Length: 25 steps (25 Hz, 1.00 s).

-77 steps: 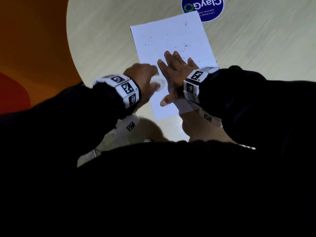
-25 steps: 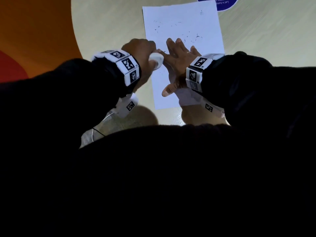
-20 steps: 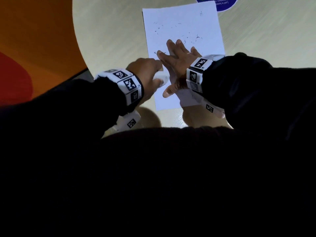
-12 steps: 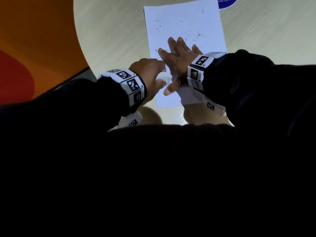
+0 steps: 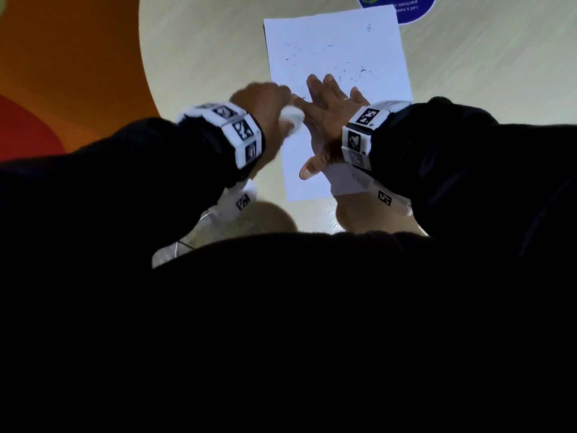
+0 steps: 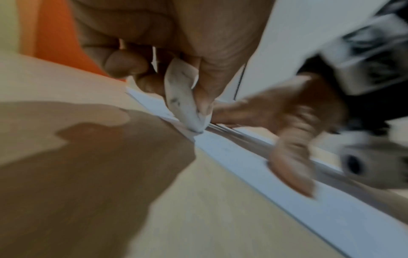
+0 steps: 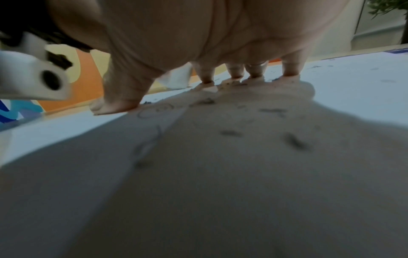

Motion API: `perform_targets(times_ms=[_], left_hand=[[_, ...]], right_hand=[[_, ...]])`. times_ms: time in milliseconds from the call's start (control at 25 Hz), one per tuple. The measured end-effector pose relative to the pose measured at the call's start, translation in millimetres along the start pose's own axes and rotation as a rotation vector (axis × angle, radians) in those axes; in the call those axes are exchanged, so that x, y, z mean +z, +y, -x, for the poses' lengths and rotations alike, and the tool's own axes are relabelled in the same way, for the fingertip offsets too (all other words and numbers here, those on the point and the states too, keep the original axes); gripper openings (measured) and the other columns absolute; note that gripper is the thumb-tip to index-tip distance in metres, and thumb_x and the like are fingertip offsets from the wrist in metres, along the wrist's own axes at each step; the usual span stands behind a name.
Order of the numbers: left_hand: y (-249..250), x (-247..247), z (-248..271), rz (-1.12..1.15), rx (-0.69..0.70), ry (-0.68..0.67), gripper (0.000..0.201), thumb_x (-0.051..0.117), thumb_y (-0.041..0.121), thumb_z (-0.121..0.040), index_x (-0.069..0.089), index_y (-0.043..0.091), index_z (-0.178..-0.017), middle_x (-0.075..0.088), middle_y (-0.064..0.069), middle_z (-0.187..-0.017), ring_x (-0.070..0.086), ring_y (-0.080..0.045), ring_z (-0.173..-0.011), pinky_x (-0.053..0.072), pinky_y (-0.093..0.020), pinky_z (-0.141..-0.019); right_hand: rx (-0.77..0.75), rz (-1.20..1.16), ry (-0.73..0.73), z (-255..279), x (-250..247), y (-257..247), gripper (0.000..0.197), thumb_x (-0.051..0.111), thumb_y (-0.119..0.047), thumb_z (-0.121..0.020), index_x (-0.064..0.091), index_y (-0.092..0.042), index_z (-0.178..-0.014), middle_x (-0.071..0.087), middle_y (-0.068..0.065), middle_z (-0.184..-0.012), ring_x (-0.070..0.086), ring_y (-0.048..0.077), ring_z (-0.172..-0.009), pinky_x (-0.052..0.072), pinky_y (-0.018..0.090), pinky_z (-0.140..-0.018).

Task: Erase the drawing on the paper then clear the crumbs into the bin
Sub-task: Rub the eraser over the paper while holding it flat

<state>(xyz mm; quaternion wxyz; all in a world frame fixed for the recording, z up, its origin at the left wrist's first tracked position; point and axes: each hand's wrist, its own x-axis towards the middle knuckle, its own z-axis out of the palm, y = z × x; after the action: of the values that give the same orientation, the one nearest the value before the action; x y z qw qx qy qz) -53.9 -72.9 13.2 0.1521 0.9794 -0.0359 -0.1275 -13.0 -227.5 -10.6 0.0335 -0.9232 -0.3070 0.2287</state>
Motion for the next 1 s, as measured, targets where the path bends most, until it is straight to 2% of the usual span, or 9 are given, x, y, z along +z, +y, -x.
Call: perform_targets(times_ms=[40, 120, 280, 440, 680, 800, 880, 960, 1000], left_hand=[[-4, -4, -5, -0.004, -0.017, 0.03, 0.019, 0.052, 0.034, -0.083, 0.058, 0.018, -0.092, 0.056, 0.003, -0.084, 0.053, -0.024, -0.079, 0.042, -0.032, -0.067], [-4, -5, -6, 0.004, 0.01, -0.033, 0.017, 0.052, 0.032, -0.082, 0.058, 0.017, -0.089, 0.056, 0.003, -0.079, 0.056, -0.026, -0.077, 0.044, -0.034, -0.066], [-7, 4, -3, 0.036, -0.005, -0.066, 0.019, 0.053, 0.036, -0.078, 0.056, 0.021, -0.089, 0.057, 0.003, -0.08, 0.058, -0.026, -0.076, 0.047, -0.036, -0.066], [-10, 3, -5, 0.045, -0.019, -0.062, 0.022, 0.051, 0.04, -0.075, 0.057, 0.025, -0.089, 0.058, 0.006, -0.079, 0.058, -0.024, -0.075, 0.051, -0.037, -0.069], [5, 3, -20, 0.043, -0.004, 0.025, 0.024, 0.057, 0.031, -0.085, 0.06, 0.016, -0.103, 0.061, -0.002, -0.096, 0.056, -0.025, -0.088, 0.041, -0.031, -0.072], [14, 11, -5, 0.019, 0.08, -0.08, 0.022, 0.058, 0.03, -0.087, 0.06, 0.015, -0.103, 0.058, 0.0, -0.093, 0.052, -0.022, -0.085, 0.034, -0.029, -0.069], [17, 13, 0, -0.018, 0.146, -0.116, 0.023, 0.058, 0.031, -0.087, 0.06, 0.017, -0.105, 0.058, 0.0, -0.095, 0.055, -0.024, -0.09, 0.033, -0.029, -0.07], [13, 6, -16, -0.019, 0.078, -0.023, 0.024, 0.057, 0.031, -0.087, 0.061, 0.016, -0.106, 0.06, -0.002, -0.098, 0.057, -0.027, -0.094, 0.034, -0.029, -0.071], [10, 1, -23, -0.01, 0.031, 0.02, 0.025, 0.057, 0.031, -0.086, 0.061, 0.015, -0.105, 0.062, -0.003, -0.099, 0.057, -0.027, -0.093, 0.035, -0.029, -0.07]], right_hand=[[0.005, 0.012, 0.004, 0, 3, -1, 0.104, 0.056, -0.077, -0.07, 0.011, -0.031, -0.151, 0.0, 0.005, -0.159, -0.001, 0.028, -0.146, 0.014, 0.062, -0.111], [-0.009, 0.05, -0.052, 2, 4, -1, 0.125, 0.067, -0.078, -0.053, 0.007, -0.032, -0.151, -0.003, 0.007, -0.158, -0.003, 0.029, -0.145, 0.013, 0.061, -0.111], [0.007, 0.057, -0.114, 6, -18, 6, 0.115, 0.072, -0.061, -0.069, 0.002, -0.023, -0.152, -0.008, 0.007, -0.159, -0.006, 0.029, -0.146, 0.013, 0.056, -0.115], [0.019, 0.113, -0.115, 7, -17, 17, 0.122, 0.069, -0.071, -0.062, 0.001, -0.024, -0.151, -0.006, 0.008, -0.158, -0.005, 0.032, -0.145, 0.017, 0.059, -0.112], [0.013, 0.089, -0.147, 3, -11, 22, 0.125, 0.067, -0.074, -0.061, -0.008, -0.028, -0.151, -0.017, 0.006, -0.158, -0.014, 0.031, -0.145, 0.007, 0.057, -0.114], [0.01, 0.068, -0.125, 2, -8, 25, 0.126, 0.068, -0.074, -0.059, -0.005, -0.028, -0.151, -0.015, 0.005, -0.158, -0.014, 0.029, -0.145, 0.006, 0.057, -0.115], [0.004, 0.047, -0.101, 3, -8, 26, 0.119, 0.068, -0.07, -0.065, -0.002, -0.027, -0.151, -0.013, 0.006, -0.158, -0.012, 0.029, -0.146, 0.008, 0.058, -0.115], [0.012, 0.036, -0.103, 3, -8, 24, 0.108, 0.065, -0.063, -0.075, -0.003, -0.027, -0.152, -0.013, 0.007, -0.158, -0.012, 0.029, -0.146, 0.006, 0.058, -0.115], [0.014, 0.044, -0.103, 2, -7, 24, 0.113, 0.066, -0.066, -0.072, -0.005, -0.027, -0.152, -0.014, 0.007, -0.158, -0.012, 0.03, -0.146, 0.006, 0.058, -0.115]])
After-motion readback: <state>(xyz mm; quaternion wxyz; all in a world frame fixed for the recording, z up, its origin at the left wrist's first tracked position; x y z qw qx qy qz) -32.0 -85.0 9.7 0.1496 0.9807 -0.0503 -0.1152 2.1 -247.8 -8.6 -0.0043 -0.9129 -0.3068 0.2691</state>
